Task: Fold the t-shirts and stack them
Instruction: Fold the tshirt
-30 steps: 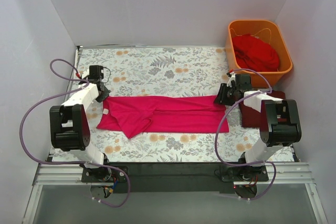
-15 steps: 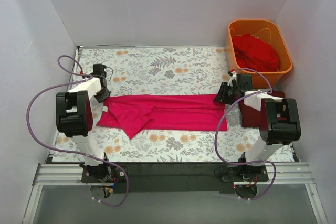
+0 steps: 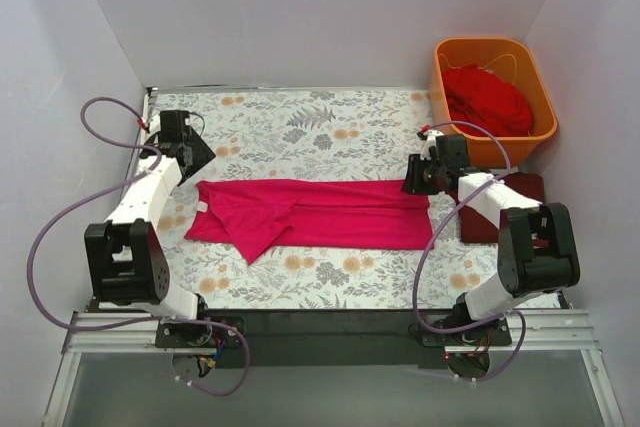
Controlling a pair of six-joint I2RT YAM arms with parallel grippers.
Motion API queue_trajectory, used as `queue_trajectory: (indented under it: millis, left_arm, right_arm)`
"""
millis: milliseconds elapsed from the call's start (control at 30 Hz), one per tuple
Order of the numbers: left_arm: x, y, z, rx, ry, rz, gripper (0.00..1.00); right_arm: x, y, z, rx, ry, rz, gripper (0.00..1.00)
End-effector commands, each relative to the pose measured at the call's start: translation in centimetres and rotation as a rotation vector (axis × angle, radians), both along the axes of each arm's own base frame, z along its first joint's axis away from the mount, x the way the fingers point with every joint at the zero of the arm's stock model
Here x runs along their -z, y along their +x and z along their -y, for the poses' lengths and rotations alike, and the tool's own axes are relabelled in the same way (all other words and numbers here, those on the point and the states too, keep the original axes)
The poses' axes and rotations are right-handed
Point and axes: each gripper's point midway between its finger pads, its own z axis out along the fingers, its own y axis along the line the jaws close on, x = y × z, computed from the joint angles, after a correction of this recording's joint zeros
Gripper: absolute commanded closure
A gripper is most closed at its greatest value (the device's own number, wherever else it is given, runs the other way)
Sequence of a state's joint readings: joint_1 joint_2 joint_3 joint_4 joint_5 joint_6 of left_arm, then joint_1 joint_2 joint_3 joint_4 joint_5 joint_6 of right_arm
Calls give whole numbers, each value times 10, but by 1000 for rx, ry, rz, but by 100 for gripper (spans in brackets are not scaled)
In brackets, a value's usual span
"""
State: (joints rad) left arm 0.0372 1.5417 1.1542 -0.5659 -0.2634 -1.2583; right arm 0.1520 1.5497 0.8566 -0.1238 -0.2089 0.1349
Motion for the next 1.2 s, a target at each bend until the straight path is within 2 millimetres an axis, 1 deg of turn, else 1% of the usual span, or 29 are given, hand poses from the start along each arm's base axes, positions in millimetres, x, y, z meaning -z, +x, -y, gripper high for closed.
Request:
queue_trajectory:
  millis: [0,67,100,167,233,333,367,400,433,467,500,533,567,633,733,767,800,833,867,900,967,1000,1033,1100,1167]
  left_arm:
    - [-1,-26,48,118,-113,-14,36]
    - [4,-35,55,133,-138,-29,38]
    - [14,-43,54,118,-141,-52,39]
    - [23,-44,41,70,-88,-63,41]
    - [28,-41,30,28,-55,-61,46]
    - [34,-27,20,-5,-43,-61,51]
    - [36,-23,17,-10,-37,-63,52]
    - [45,-20,17,-11,-31,-91,53]
    - [45,-15,13,-19,-16,-89,53]
    - [46,-12,13,-17,-12,-95,56]
    - [54,-12,-1,-48,-9,-119,57]
    - [55,-11,-3,-54,0,-123,58]
    - [57,-9,-5,-57,3,-120,62]
    - [65,-7,-7,-57,3,-137,64]
    - [71,-4,-11,-58,13,-153,74]
    - [69,-1,-13,-58,19,-147,77]
    - [68,1,-14,-57,22,-147,84]
    - [69,2,-14,-53,24,-149,87]
    - [65,5,-15,-45,33,-141,91]
    - [64,6,-16,-45,39,-143,100]
    - [61,8,-19,-31,63,-150,100]
    - [55,12,-23,-36,87,-140,100]
    - [54,11,-27,-44,105,-149,100]
    - [48,14,-34,-45,145,-152,100]
    - [48,14,-36,-43,161,-162,100]
  right_arm:
    - [-30,8,-15,-67,-41,98,57]
    - [-31,6,-19,-72,-42,99,57]
    - [-30,6,-19,-65,-37,94,57]
    - [-29,5,-21,-70,-31,91,57]
    - [-26,5,-22,-70,-31,81,57]
    - [-20,8,-17,-58,-60,74,57]
    - [-16,9,-15,-54,-68,67,57]
    - [-15,10,-14,-50,-72,64,57]
    - [-13,11,-13,-47,-78,62,57]
    - [-13,12,-14,-47,-78,64,57]
    - [-10,12,-14,-47,-77,56,57]
    - [-8,13,-14,-50,-80,52,57]
    - [-6,15,-14,-47,-80,49,57]
    - [-4,17,-13,-45,-79,47,57]
    - [-2,21,-13,-44,-81,46,57]
    - [0,22,-11,-40,-84,42,57]
    - [2,23,-10,-36,-86,38,57]
    - [1,24,-7,-27,-86,40,57]
    - [5,25,-6,-24,-89,31,58]
    - [7,25,-4,-19,-91,27,57]
    - [12,27,3,-3,-97,16,57]
    - [12,28,5,5,-99,18,57]
    - [16,29,10,19,-105,9,57]
    - [17,32,15,39,-106,10,57]
    - [18,34,20,65,-106,10,57]
